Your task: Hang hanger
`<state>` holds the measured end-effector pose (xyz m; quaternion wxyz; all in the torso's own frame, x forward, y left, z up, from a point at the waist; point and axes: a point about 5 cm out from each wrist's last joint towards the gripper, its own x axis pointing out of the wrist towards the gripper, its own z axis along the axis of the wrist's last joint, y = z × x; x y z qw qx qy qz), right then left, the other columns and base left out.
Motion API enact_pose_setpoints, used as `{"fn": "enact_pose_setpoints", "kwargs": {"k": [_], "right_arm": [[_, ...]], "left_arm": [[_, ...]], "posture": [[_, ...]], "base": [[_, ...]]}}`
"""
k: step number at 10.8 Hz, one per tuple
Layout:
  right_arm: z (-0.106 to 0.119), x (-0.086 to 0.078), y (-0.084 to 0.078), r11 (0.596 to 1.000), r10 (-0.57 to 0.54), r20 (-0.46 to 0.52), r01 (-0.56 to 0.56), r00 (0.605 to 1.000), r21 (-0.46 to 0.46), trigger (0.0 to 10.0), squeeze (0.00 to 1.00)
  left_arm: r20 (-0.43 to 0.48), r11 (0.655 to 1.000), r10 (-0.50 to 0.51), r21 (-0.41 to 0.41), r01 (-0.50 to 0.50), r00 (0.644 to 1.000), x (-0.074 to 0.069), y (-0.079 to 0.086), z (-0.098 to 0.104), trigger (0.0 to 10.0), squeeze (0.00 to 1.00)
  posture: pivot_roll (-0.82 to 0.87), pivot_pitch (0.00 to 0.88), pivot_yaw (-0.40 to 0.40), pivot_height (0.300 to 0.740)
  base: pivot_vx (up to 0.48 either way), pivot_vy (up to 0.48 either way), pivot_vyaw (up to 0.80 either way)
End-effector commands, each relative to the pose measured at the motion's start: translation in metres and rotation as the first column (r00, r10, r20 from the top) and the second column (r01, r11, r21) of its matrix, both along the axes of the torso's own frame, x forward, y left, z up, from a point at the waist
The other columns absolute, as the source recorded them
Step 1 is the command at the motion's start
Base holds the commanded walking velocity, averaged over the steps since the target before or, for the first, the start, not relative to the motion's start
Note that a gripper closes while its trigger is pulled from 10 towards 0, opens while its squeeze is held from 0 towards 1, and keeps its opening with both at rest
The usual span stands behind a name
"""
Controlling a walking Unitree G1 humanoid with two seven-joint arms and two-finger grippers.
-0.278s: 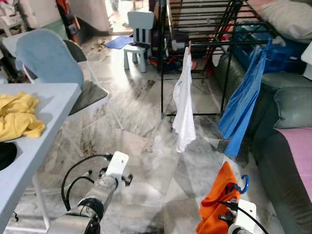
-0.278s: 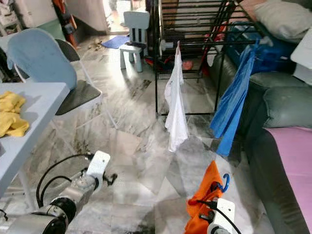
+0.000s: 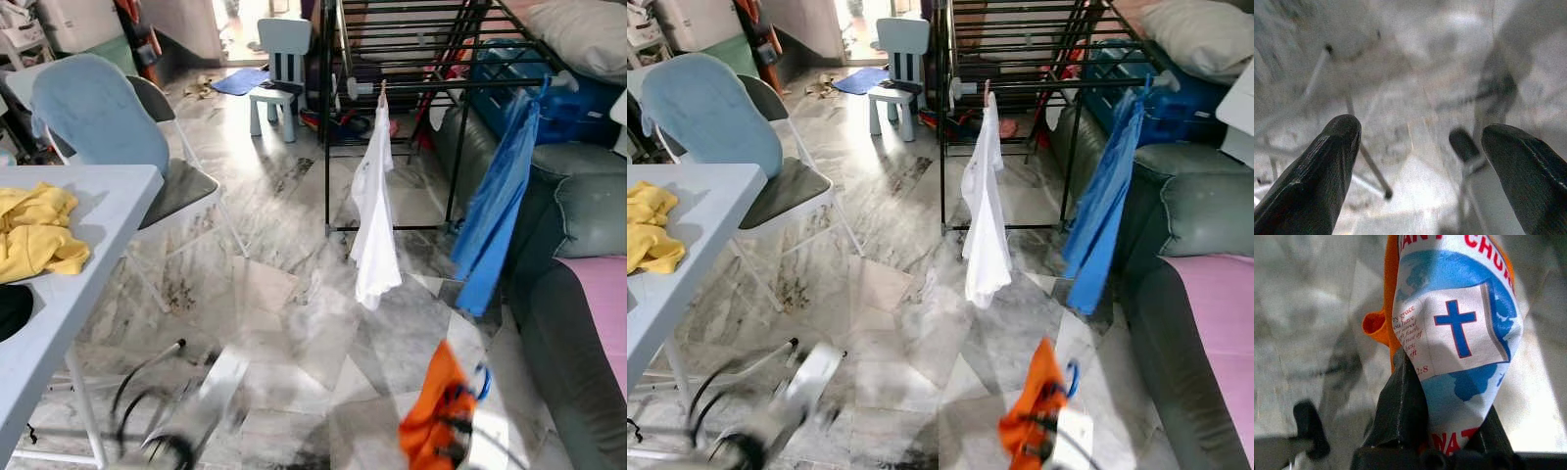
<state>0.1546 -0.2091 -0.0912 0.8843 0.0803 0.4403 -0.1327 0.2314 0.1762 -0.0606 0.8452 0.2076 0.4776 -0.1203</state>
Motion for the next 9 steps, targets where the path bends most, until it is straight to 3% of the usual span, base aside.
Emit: {"fn": "enact_pose_setpoints", "kwargs": {"k": [1,7,9], "right_arm": [[-0.005,-0.008,0.008,0.999,0.019,-0.038,-0.018,0.999,0.032,10.0,0.0],[-0.001,0.0,0.008,0.999,0.039,-0.01,-0.039,0.999,0.016,10.0,0.0],[0.002,0.007,0.005,0.999,0.046,0.013,-0.046,0.999,0.001,10.0,0.0]], "left_arm": [[-0.019,1.0,-0.007,0.019,0.008,1.0,-0.004,0.005,-0.002,10.0,0.0],[-0.076,0.997,-0.04,0.065,0.045,0.996,-0.025,0.004,-0.014,10.0,0.0],[-0.071,0.995,-0.061,0.079,0.067,0.996,-0.017,0.005,-0.01,10.0,0.0]], "posture": [[0.0,0.0,0.003,0.74],[0.01,0.0,-0.002,0.74],[0.01,0.0,-0.004,0.74]], "base": [[0.0,0.0,0.0],[0.0,0.0,0.0],[0.0,0.0,0.0]]}}
